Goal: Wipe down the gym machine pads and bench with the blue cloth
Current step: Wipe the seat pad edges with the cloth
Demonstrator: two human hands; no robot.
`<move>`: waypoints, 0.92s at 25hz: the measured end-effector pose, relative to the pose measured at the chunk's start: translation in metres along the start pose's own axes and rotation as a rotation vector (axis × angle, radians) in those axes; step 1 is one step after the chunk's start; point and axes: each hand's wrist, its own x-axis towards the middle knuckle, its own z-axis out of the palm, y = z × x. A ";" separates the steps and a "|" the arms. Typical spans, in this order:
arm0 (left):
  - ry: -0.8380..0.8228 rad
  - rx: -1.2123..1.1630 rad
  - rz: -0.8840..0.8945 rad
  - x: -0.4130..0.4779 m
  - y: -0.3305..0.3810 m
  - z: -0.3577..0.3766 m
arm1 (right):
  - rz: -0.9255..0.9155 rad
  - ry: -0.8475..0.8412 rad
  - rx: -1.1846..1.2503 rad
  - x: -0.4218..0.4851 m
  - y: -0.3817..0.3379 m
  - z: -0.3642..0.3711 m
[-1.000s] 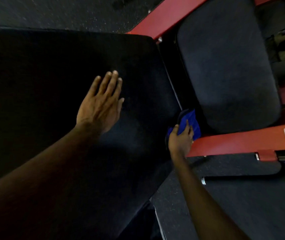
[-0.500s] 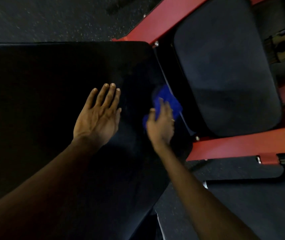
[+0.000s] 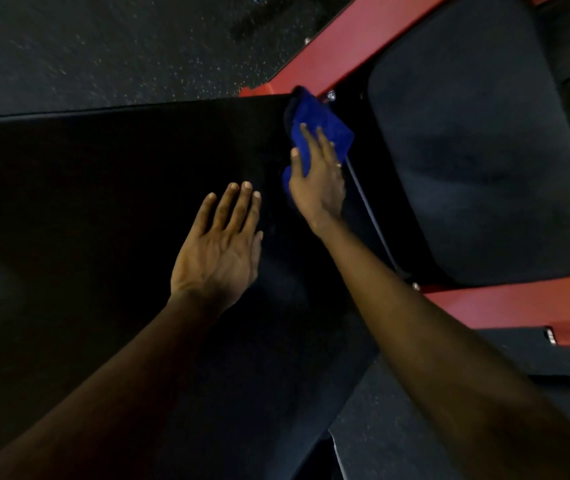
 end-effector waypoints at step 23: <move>-0.014 0.014 0.000 -0.002 0.001 -0.001 | 0.369 0.107 0.008 -0.030 0.046 -0.017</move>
